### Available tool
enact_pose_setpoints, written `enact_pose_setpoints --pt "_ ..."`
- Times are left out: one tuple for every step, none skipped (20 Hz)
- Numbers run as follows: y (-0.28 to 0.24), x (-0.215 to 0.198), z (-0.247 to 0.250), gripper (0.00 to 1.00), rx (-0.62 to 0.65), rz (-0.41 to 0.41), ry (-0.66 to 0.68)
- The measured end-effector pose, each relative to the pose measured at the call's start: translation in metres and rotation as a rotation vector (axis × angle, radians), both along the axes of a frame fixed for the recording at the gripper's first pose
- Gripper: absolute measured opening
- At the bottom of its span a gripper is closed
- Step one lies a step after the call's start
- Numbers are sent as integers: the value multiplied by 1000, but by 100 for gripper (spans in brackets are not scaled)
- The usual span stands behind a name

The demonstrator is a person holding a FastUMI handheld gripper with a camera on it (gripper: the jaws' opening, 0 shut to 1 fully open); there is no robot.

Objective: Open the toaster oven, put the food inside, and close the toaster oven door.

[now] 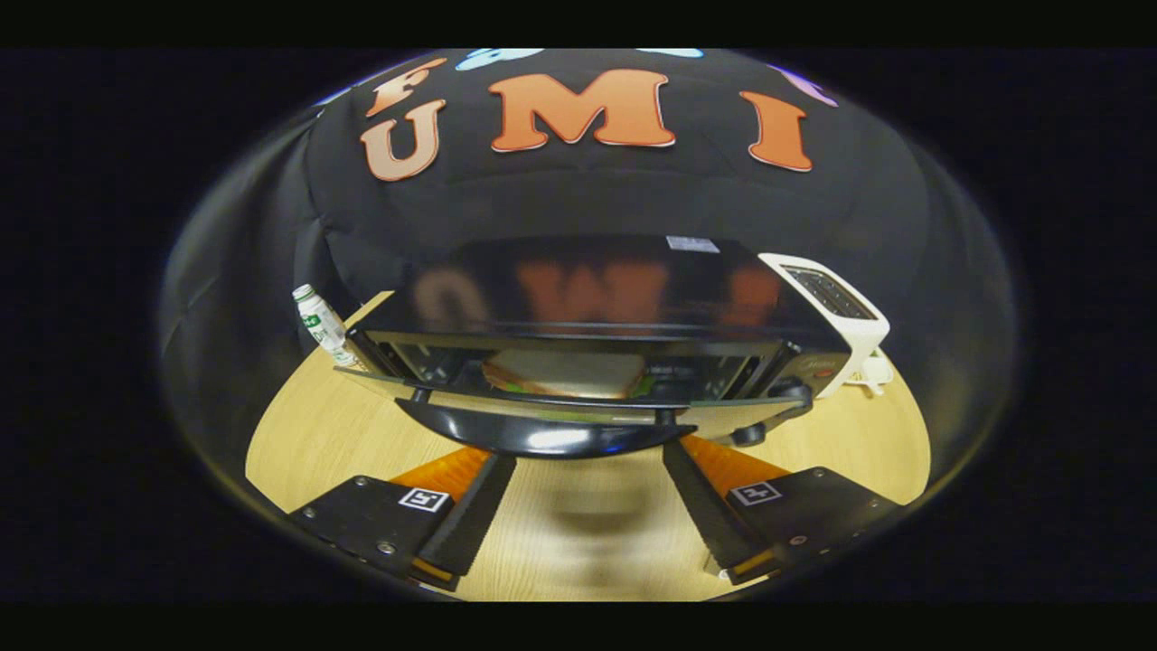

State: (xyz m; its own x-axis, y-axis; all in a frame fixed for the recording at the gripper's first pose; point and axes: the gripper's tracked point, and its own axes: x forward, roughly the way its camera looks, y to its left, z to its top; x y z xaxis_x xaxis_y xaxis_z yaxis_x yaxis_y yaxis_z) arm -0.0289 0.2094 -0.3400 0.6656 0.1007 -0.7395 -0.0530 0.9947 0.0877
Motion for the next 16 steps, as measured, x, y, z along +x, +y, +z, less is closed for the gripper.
enact_pose_setpoints --pt "-3 6 6 97 -8 1 -20" --pt "-5 11 12 97 -8 -1 -37" --pt "-6 15 17 97 -8 -4 -49" --pt "-7 9 17 97 -22 15 -27" --pt "-6 10 24 98 -21 28 -64" --pt "-3 12 37 98 -19 33 -96" --pt "-1 9 49 98 -11 45 -116" --pt "-5 5 63 98 -9 51 -138" --pt "-8 5 79 98 -4 53 -172" --pt "-14 7 98 98 0 54 -215" --pt "-20 10 119 98 -2 51 -264" --pt "-29 14 140 98 -11 47 -319" --pt "-37 18 162 98 -23 42 -373" --pt "-45 20 186 98 -29 37 -425" --pt "-50 24 208 98 -29 31 -480" --pt "-56 26 232 98 -32 24 -532"
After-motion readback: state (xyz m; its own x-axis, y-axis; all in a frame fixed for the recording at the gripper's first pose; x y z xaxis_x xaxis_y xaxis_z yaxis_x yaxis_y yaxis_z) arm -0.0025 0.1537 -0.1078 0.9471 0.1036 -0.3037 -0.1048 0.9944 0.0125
